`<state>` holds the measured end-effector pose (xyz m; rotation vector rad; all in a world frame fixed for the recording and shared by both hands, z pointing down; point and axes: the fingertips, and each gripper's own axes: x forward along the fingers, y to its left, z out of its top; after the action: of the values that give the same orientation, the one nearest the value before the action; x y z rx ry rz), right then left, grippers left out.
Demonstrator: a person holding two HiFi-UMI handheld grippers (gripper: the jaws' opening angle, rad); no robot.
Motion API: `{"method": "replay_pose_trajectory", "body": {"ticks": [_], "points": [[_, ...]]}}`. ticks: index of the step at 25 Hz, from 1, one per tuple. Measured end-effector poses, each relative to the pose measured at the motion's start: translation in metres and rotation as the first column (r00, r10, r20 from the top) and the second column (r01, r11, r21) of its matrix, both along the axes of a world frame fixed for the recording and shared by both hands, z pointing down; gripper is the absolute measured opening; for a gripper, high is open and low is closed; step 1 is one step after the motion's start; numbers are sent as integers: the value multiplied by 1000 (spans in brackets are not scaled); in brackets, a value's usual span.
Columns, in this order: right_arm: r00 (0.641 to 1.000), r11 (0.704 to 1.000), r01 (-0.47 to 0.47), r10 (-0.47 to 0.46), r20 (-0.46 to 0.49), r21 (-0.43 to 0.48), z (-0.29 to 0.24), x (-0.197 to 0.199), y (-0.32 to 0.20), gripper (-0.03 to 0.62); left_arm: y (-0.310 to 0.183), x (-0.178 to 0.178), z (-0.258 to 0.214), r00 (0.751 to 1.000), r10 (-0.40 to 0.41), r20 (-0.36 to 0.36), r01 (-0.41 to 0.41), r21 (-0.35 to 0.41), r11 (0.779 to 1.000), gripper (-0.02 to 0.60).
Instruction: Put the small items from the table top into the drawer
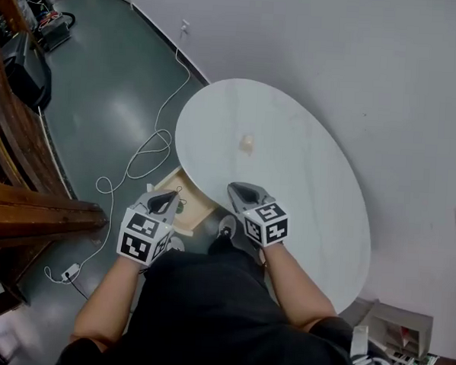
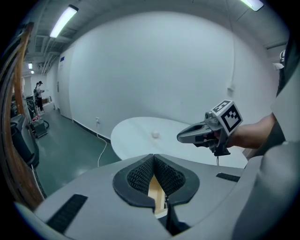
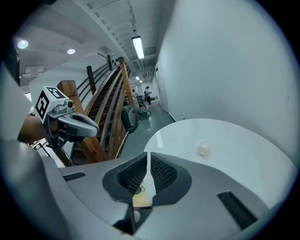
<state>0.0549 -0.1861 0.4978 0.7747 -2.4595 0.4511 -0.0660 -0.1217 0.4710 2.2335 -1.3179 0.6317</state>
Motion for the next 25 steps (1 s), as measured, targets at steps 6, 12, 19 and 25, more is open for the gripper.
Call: {"method": "replay_pose_trajectory", "body": {"ticks": [6,12,19,25], "points": [[999,998,-51,51,-14,26,-5,36,-26,25,-21,27,-5,999,34,3,-34,8,999,15],[996,997,-70,71,-48,26,6,55,-49,25,-37,46,-4,999,52,7,-52,6,999,15],[986,997,-52,59,-158,52,35,64,-95,25,-48,54,2,999,38,20,-37,-16,999,15],[977,997,-69,74,-199,34,66,64,-140,30,-46,43,8,999,-21,35,22,-43,999,15]]}}
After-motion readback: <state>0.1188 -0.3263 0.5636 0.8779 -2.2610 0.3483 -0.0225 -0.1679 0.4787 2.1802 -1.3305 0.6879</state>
